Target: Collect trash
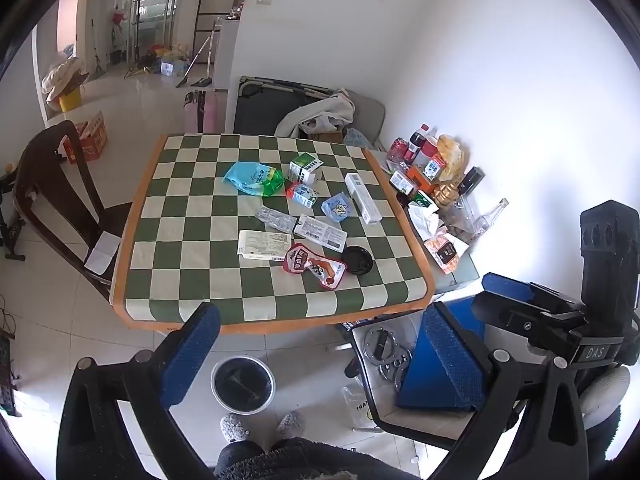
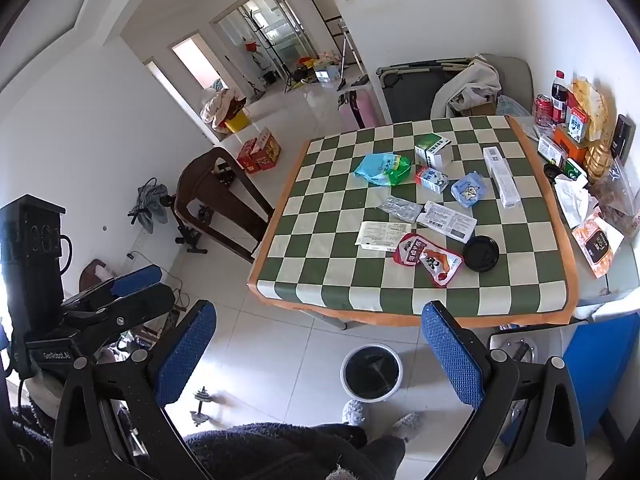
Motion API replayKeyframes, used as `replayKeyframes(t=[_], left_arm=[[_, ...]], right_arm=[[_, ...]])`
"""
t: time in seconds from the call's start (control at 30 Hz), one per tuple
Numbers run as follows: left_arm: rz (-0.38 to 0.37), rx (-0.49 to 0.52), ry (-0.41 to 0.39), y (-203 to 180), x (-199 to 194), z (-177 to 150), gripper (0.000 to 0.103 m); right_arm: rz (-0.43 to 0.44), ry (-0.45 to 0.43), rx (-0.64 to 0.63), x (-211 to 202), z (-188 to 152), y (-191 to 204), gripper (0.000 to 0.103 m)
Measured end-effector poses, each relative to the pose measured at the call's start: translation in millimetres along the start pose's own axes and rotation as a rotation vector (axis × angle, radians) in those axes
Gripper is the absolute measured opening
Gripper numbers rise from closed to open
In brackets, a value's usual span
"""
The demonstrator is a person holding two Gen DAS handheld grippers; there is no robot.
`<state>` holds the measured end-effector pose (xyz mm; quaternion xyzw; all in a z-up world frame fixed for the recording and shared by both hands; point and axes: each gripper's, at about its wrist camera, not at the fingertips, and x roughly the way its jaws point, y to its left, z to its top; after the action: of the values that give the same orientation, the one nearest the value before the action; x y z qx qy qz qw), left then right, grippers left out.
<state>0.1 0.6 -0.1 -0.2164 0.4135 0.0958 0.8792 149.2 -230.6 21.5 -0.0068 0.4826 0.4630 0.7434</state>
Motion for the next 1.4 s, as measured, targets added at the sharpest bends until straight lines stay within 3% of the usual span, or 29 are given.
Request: replayKeyframes(t=[1.4], left_arm=[[-0.002, 0.001, -0.002, -16.0, 7.7, -5.2, 0.103]], right_arm=[[-0.006, 0.004, -0.011, 0.5, 1.1, 2.9, 0.103]])
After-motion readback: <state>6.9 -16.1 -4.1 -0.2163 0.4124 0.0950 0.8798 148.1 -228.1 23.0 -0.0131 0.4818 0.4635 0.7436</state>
